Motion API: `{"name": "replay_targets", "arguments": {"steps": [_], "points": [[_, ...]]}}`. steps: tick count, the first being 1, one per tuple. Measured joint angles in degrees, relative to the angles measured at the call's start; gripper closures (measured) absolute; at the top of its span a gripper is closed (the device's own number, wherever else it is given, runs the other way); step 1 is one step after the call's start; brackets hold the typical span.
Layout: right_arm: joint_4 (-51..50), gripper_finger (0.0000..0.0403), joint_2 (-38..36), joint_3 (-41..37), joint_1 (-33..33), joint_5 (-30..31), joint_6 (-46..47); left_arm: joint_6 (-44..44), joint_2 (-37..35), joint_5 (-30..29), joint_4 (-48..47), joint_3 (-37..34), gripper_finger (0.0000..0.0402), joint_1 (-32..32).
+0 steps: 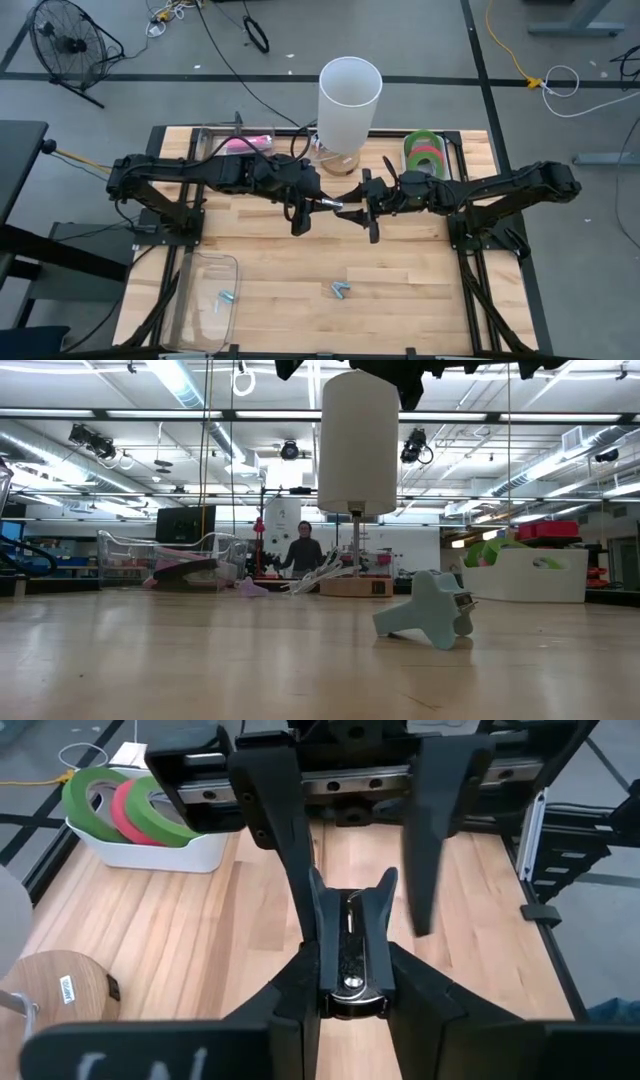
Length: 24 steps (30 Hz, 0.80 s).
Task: Pick and place Stapler, Stapler remover, tape
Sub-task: Put the dark gray staple remover into the bottom transparent bin
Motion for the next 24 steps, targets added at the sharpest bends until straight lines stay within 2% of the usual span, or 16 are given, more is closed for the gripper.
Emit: {"name": "replay_targets", "arguments": {"steps": [5,10,17,24], "points": [[1.0,0.0153,-0.38,0.0,0.0,-3.41,2.2,0.18,0.0,0.1,-0.16,0.0,0.0314,-0.02],[0.71,0.0117,-2.74,0.0,0.0,-4.91,4.17,1.23,-0.64,0.22,-1.75,0.07,0.0314,-0.02],[0.06,0.0117,-7.19,0.0,0.12,-6.12,3.65,2.84,-4.08,0.0,-5.57,0.0,0.0314,0.1],[-1.39,0.013,-8.86,0.0,0.03,-5.1,3.64,4.5,-8.77,6.15,-15.83,0.0,0.0314,-2.39]]}}
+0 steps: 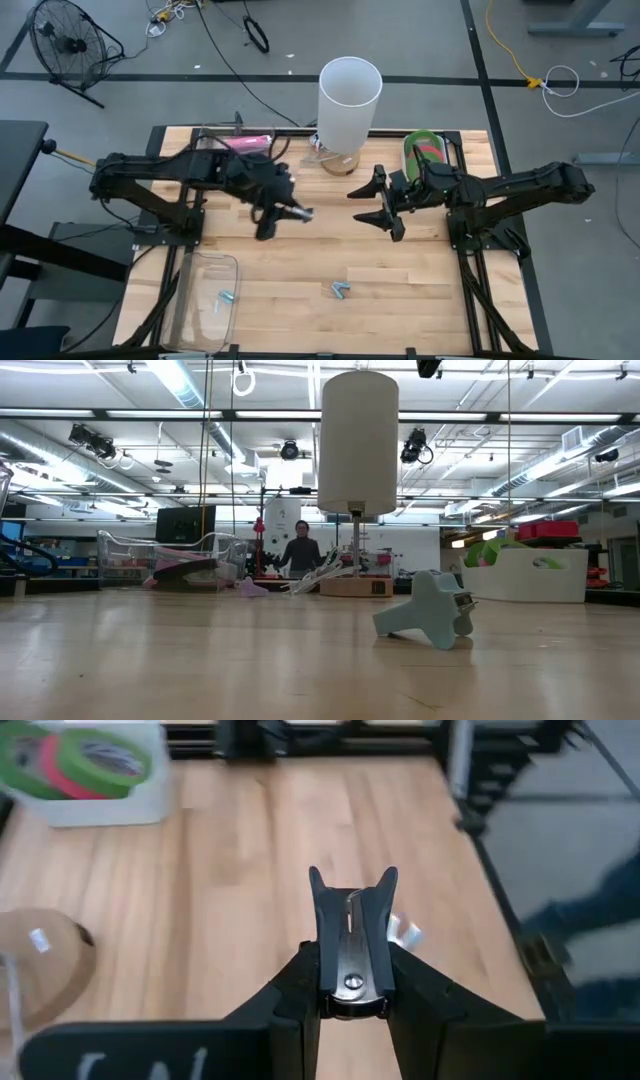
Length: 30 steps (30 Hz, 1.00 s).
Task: Pick and place Stapler, Stapler remover, tape
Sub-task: Put the dark gray staple remover into the bottom transparent bin
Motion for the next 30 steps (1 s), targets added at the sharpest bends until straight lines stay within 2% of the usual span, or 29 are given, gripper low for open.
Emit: {"name": "replay_targets", "arguments": {"steps": [6,14,19,25,30], "points": [[-1.68,0.0138,0.07,0.0,-0.01,2.21,-0.02,1.23,-2.19,1.05,-7.23,0.0,0.0314,-4.41],[-2.14,0.014,0.05,0.0,-0.01,3.3,0.0,1.0,-2.06,3.32,-18.94,0.02,0.0314,-12.07],[-2.87,0.014,0.05,0.0,-0.03,6.24,-0.02,-1.32,-1.76,3.41,-26.21,0.0,0.0314,-17.15],[-2.93,0.014,0.05,0.0,-0.05,7.65,-0.02,-4.91,-1.74,3.74,-27.6,-1.82,0.0314,-23.06],[-2.93,0.014,0.05,0.0,-0.03,7.63,-0.02,-5.15,-1.74,4.87,-27.91,-6.27,0.0314,-27.16]]}}
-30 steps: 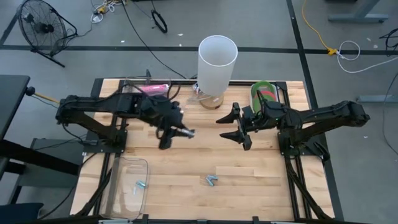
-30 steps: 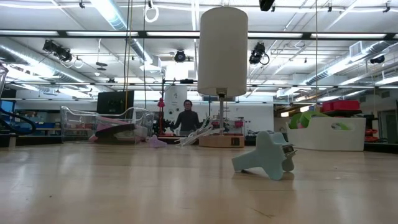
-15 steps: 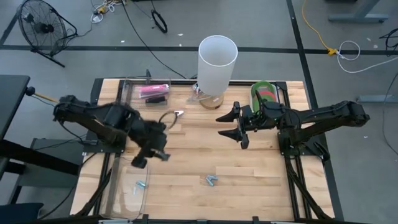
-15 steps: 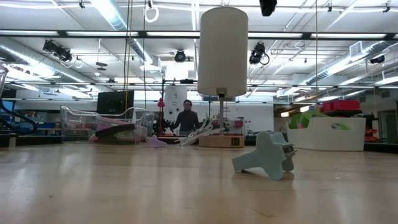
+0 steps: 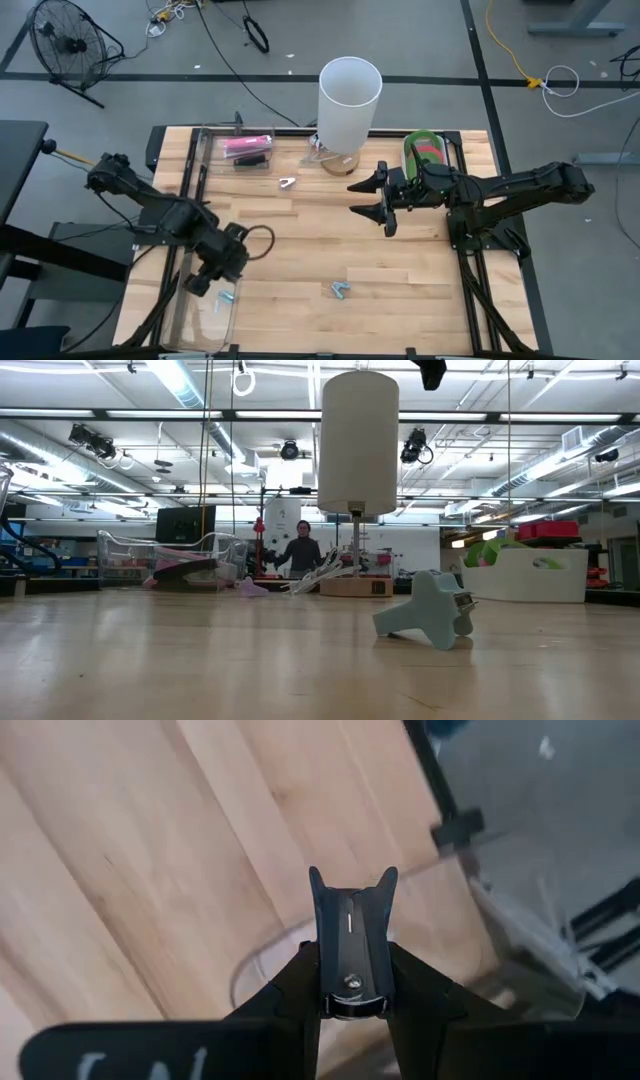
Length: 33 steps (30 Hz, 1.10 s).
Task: Pick and place Stapler, Stapler remover, tape
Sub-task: Put the dark gray staple remover into the bottom transparent bin
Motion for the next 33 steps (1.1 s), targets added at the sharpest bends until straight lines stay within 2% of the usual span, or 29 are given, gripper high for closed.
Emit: {"name": "replay_targets", "arguments": {"steps": [9,19,33], "points": [[0.0,0.014,0.0,0.0,0.0,0.0,0.0,-1.86,0.02,1.42,1.86,-9.87,0.0314,-5.01],[-0.11,0.014,0.02,0.0,0.0,0.02,0.0,-4.03,0.04,2.77,8.61,-21.85,0.0314,-9.86],[-4.53,0.014,0.04,0.0,0.0,0.01,0.42,-3.98,0.07,2.78,21.85,-33.31,0.0312,-11.04]]}}
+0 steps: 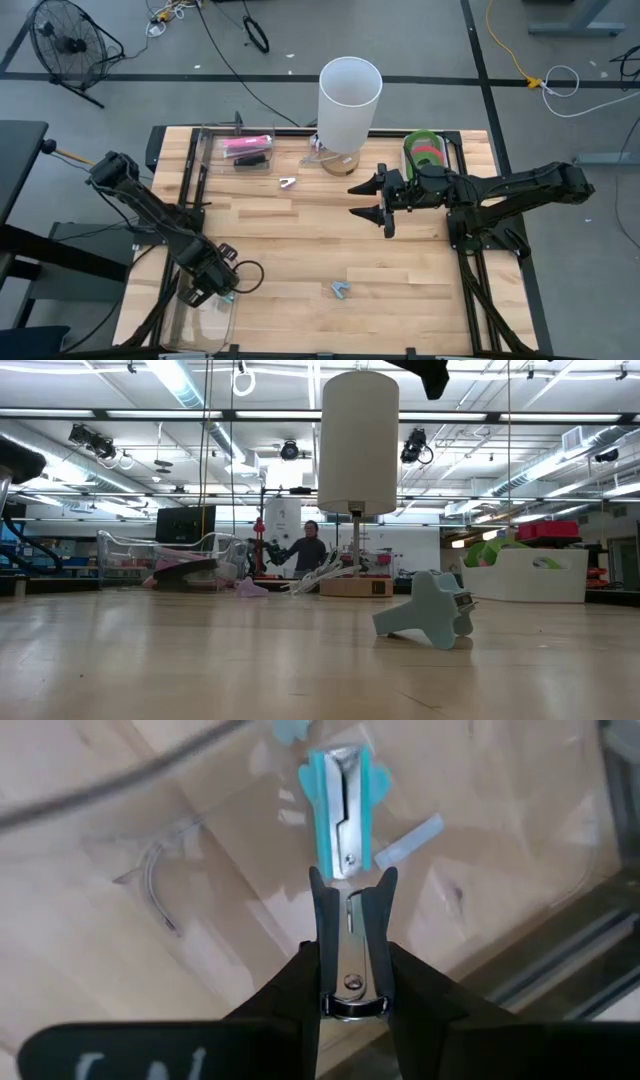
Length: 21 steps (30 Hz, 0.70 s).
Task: Pick and place Stapler, Stapler remover, tape
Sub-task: Put the dark gray staple remover into the bottom transparent bin
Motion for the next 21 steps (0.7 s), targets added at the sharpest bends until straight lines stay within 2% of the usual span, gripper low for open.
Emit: {"name": "replay_targets", "arguments": {"steps": [6,21], "points": [[-0.25,0.014,0.0,0.0,0.0,0.02,0.02,-0.69,0.02,1.27,0.6,-0.99,0.0298,0.0],[-0.23,0.014,0.0,0.0,-0.01,0.02,-0.42,-12.26,0.0,1.48,1.45,-0.99,0.0232,0.04]]}}
